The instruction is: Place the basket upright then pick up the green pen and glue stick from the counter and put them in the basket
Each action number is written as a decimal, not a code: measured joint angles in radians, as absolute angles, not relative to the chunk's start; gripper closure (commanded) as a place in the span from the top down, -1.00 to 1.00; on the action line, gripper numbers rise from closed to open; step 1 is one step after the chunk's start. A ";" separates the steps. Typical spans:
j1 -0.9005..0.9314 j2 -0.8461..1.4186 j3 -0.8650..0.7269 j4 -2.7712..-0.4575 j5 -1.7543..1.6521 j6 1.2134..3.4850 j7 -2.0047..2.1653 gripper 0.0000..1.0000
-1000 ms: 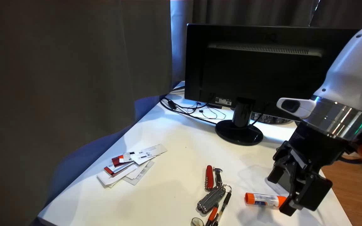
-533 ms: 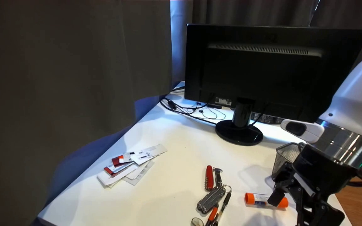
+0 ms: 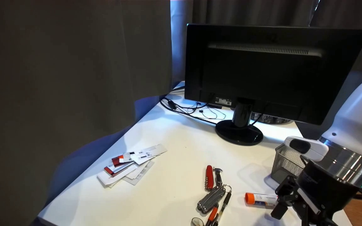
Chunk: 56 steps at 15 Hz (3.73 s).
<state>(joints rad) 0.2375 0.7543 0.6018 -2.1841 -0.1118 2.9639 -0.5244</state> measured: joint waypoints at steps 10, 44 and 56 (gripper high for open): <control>0.240 0.815 0.588 -2.181 -0.177 3.060 -0.512 -0.50; -0.057 0.714 0.852 -2.279 -0.229 3.090 -0.427 -0.88; -0.376 0.647 0.997 -2.428 -0.304 3.468 -0.348 -0.88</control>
<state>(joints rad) -0.3758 0.6472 0.9972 -2.4283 -0.3036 3.4684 -0.3477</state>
